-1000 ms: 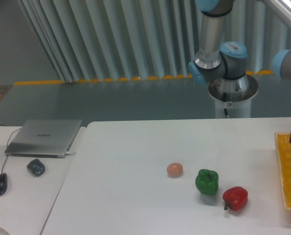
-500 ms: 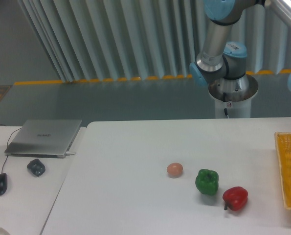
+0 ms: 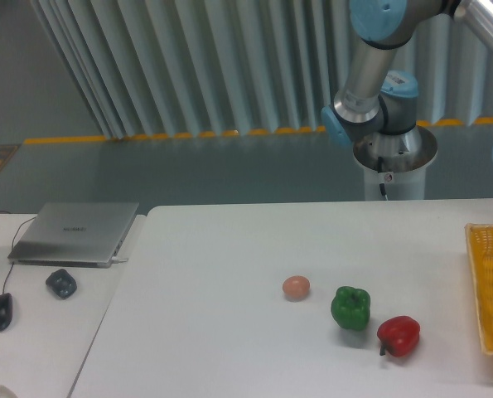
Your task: Place the triangular bread on the table
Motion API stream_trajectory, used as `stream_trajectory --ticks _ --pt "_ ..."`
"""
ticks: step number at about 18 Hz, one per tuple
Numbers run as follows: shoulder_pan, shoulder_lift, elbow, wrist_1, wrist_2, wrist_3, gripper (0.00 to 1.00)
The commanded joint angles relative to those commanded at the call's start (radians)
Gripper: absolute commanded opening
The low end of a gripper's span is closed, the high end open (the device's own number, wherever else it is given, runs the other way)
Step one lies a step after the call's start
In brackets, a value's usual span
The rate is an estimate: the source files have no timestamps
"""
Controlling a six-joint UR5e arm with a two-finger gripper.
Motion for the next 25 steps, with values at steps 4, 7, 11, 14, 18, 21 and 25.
stream_trajectory --ticks 4,7,11,14,18,21,25 --pt "0.0 -0.003 0.002 -0.002 -0.003 0.0 1.0" --pt "0.002 -0.009 0.002 -0.003 -0.003 0.0 1.0" --pt "0.002 -0.011 0.005 -0.003 -0.002 0.0 1.0" --pt "0.017 -0.014 0.011 -0.003 -0.003 0.002 1.0" --pt "0.02 -0.017 0.015 -0.005 0.0 0.0 1.0" --pt "0.017 -0.018 0.014 -0.003 0.002 -0.002 1.0" --pt "0.011 -0.021 0.009 -0.003 0.003 -0.002 1.0"
